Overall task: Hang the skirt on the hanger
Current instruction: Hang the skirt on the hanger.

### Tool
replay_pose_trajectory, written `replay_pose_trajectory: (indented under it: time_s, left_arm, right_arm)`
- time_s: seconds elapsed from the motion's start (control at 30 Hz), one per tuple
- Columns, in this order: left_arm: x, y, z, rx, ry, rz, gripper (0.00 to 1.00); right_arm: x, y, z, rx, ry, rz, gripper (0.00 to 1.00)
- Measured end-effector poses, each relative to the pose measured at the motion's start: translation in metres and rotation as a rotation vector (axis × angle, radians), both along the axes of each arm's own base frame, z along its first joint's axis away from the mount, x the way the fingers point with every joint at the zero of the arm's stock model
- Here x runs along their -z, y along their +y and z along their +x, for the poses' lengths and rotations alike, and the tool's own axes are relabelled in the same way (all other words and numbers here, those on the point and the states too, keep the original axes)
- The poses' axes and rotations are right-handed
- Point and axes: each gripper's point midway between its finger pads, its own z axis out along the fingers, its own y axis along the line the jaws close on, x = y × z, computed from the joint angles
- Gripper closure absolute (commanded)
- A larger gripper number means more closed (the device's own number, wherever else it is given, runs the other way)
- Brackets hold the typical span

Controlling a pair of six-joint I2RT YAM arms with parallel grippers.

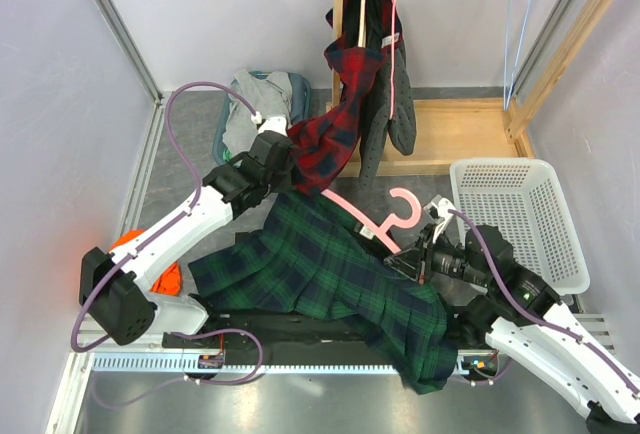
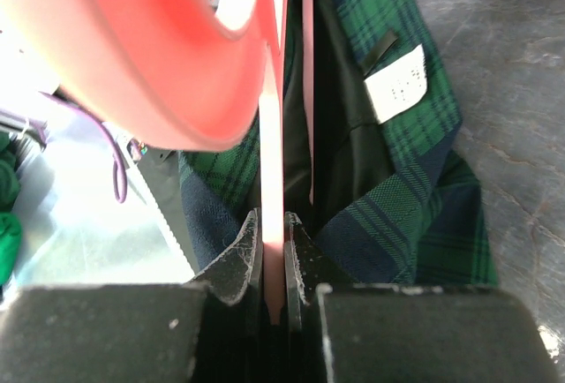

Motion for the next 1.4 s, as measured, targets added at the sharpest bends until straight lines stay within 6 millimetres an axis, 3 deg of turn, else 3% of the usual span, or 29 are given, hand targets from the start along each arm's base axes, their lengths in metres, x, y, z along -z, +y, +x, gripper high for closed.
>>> replay_pose_trajectory:
  time_s: [0.2,0.4,0.6,0.73,0.83,1.13,1.33,1.4]
  left_arm:
    - [-0.002,0.0,-0.001,0.027,0.0,0.02,0.98]
    - [-0.004,0.0,-0.005,0.053,-0.005,0.011,0.98]
    - [0.013,0.014,-0.027,0.061,0.021,0.001,0.98]
    - [0.031,0.023,-0.044,0.069,0.059,-0.004,0.98]
    - [0.033,0.029,-0.057,0.082,0.067,-0.017,0.98]
    - [-0.012,0.036,-0.102,0.186,-0.009,-0.149,0.98]
    - [-0.034,0.031,-0.135,0.312,-0.043,-0.251,0.98]
    - [-0.04,0.028,-0.143,0.349,-0.054,-0.282,0.88]
  right_arm:
    - [0.007,0.007,-0.005,-0.059,0.031,-0.022,1.0]
    - [0.031,0.014,-0.006,-0.103,0.123,-0.091,1.0]
    - [0.046,0.02,-0.011,-0.155,0.194,-0.128,1.0]
    - [0.041,0.027,-0.016,-0.196,0.181,-0.117,1.0]
    - [0.036,0.042,-0.019,-0.253,0.169,-0.128,1.0]
    - [0.042,0.085,-0.021,-0.346,0.11,-0.211,1.0]
    - [0.02,0.102,-0.013,-0.327,-0.003,-0.178,1.0]
    - [0.013,0.105,-0.012,-0.324,-0.028,-0.167,1.0]
